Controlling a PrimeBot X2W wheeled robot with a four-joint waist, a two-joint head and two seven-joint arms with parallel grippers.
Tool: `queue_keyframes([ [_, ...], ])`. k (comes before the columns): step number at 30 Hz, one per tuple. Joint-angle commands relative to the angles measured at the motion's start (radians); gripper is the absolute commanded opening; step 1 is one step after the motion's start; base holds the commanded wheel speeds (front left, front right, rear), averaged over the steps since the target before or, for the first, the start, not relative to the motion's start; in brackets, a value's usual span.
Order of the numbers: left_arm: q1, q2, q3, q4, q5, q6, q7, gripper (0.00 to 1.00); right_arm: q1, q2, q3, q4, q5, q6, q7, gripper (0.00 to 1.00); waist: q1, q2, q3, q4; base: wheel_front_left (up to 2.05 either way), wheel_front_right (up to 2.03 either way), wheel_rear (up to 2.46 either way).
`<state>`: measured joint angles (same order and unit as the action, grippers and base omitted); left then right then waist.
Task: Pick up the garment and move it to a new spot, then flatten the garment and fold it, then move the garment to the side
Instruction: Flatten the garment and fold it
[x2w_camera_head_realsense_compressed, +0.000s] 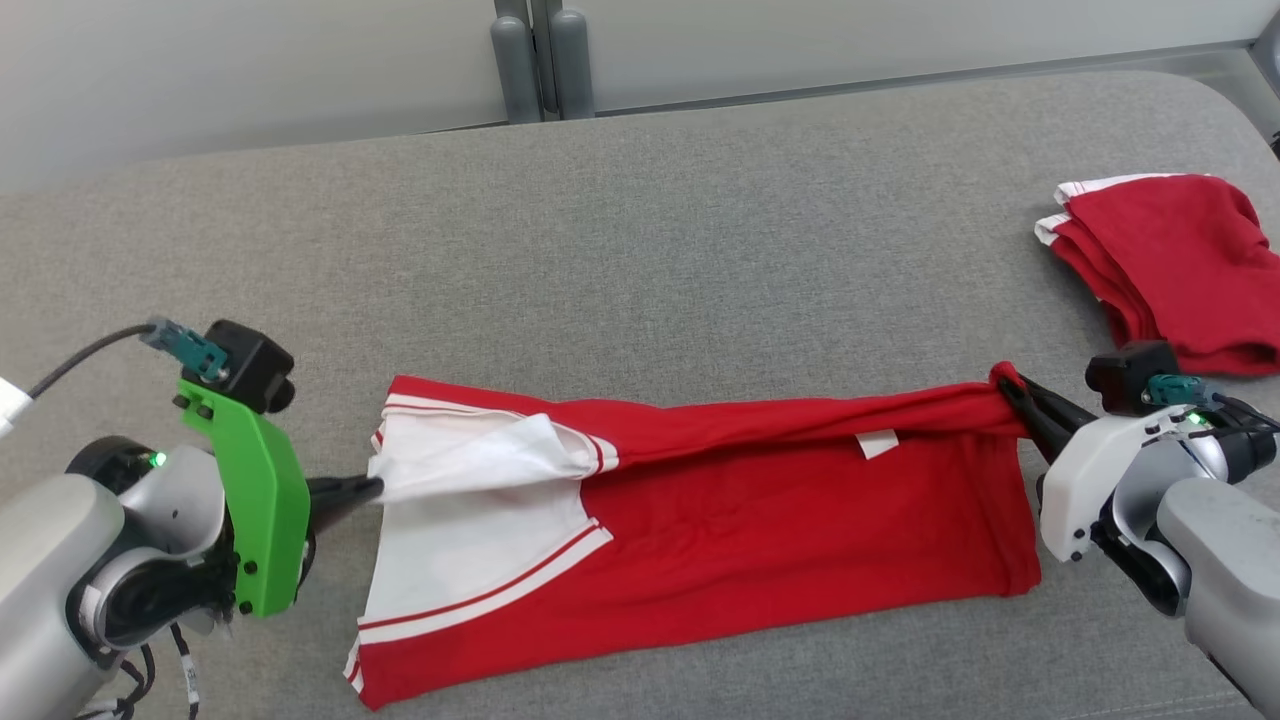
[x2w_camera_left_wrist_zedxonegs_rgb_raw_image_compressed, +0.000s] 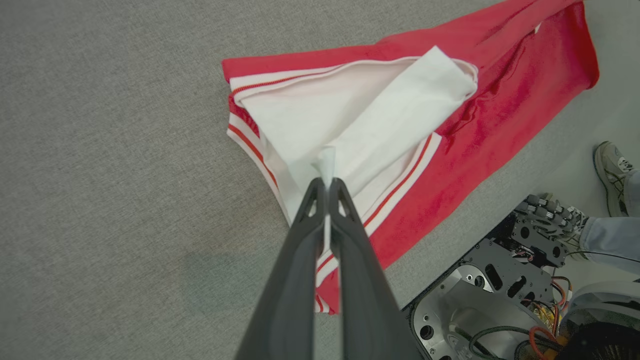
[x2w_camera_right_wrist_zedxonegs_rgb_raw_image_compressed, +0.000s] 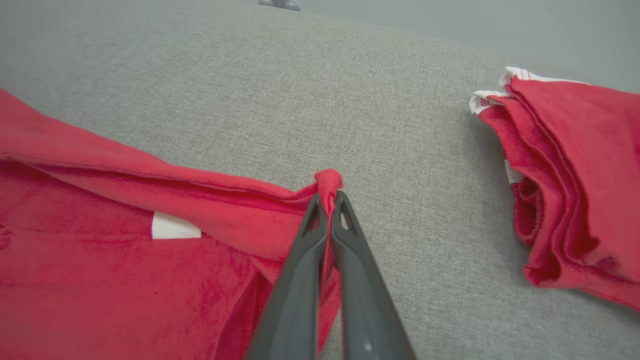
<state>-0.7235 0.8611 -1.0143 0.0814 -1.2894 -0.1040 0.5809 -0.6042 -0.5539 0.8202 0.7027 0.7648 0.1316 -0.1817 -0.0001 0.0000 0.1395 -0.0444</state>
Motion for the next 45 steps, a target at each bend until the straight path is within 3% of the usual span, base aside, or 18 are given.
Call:
queue_keyframes([
  [1, 0.023, 0.006, -0.007, -0.008, -0.007, 0.007, 0.008, 0.0, -0.007, -0.011, 0.018, -0.004, -0.003, -0.002, 0.016, 0.0, 0.0001, 0.0, -0.002, -0.002, 0.0, 0.0, 0.0],
  [8, 0.071, 0.002, -0.031, -0.021, -0.045, 0.016, 0.031, 0.0, -0.031, -0.061, 0.105, -0.027, -0.001, -0.002, 0.068, 0.0, 0.0001, 0.0, -0.008, -0.013, 0.0, 0.0, 0.0],
  [10, 0.084, -0.005, -0.039, -0.017, -0.05, 0.018, 0.034, 0.0, -0.035, -0.065, 0.119, -0.028, 0.004, -0.002, 0.075, 0.39, 0.0001, 0.0, -0.01, -0.016, 0.0, 0.0, 0.0],
  [11, 0.091, -0.007, -0.043, -0.013, -0.055, 0.019, 0.036, 0.01, -0.036, -0.066, 0.127, -0.03, 0.005, -0.002, 0.08, 0.78, 0.0001, 0.0, -0.011, -0.017, 0.0, 0.0, 0.0],
  [12, 0.1, -0.011, -0.05, -0.007, -0.058, 0.019, 0.045, 0.22, -0.037, -0.069, 0.14, -0.034, 0.005, -0.002, 0.086, 1.0, 0.0001, 0.0, -0.013, -0.018, 0.0, 0.0, 0.0],
  [13, 0.105, -0.012, -0.055, -0.003, -0.056, 0.017, 0.048, 0.47, -0.037, -0.071, 0.149, -0.038, 0.009, -0.002, 0.092, 1.0, 0.0001, 0.0, -0.015, -0.019, 0.0, 0.0, 0.0],
  [14, 0.108, -0.014, -0.06, 0.005, -0.055, 0.015, 0.05, 0.82, -0.038, -0.073, 0.16, -0.043, 0.013, -0.002, 0.095, 1.0, 0.0001, 0.0, -0.018, -0.021, 0.0, 0.0, 0.0],
  [15, 0.113, -0.015, -0.064, 0.012, -0.056, 0.013, 0.052, 1.0, -0.039, -0.075, 0.171, -0.048, 0.013, -0.002, 0.099, 1.0, 0.0001, 0.0, -0.02, -0.022, 0.0, 0.0, 0.0],
  [23, 0.123, -0.014, -0.051, 0.055, -0.047, 0.009, 0.002, 1.0, -0.031, -0.133, 0.207, -0.065, 0.023, -0.002, 0.103, 1.0, 0.0001, 0.0, -0.069, -0.023, 0.0, 0.0, 0.0],
  [31, 0.129, 0.01, 0.024, 0.03, -0.006, 0.044, -0.165, 1.0, 0.03, -0.174, 0.077, -0.066, 0.083, -0.002, 0.023, 1.0, 0.0001, 0.0, -0.126, -0.007, 0.0, 0.0, 0.0],
  [38, 0.193, 0.003, 0.102, 0.001, 0.074, 0.15, -0.445, 1.0, 0.121, -0.122, -0.127, -0.07, 0.093, -0.002, -0.066, 1.0, 0.0001, 0.0, -0.155, 0.004, 0.0, 0.0, 0.0],
  [45, 0.283, -0.029, 0.188, -0.04, 0.158, 0.316, -0.758, 1.0, 0.225, 0.014, -0.412, -0.14, -0.012, -0.002, -0.083, 1.0, 0.0001, 0.0, -0.159, 0.013, 0.0, 0.0, 0.0],
])
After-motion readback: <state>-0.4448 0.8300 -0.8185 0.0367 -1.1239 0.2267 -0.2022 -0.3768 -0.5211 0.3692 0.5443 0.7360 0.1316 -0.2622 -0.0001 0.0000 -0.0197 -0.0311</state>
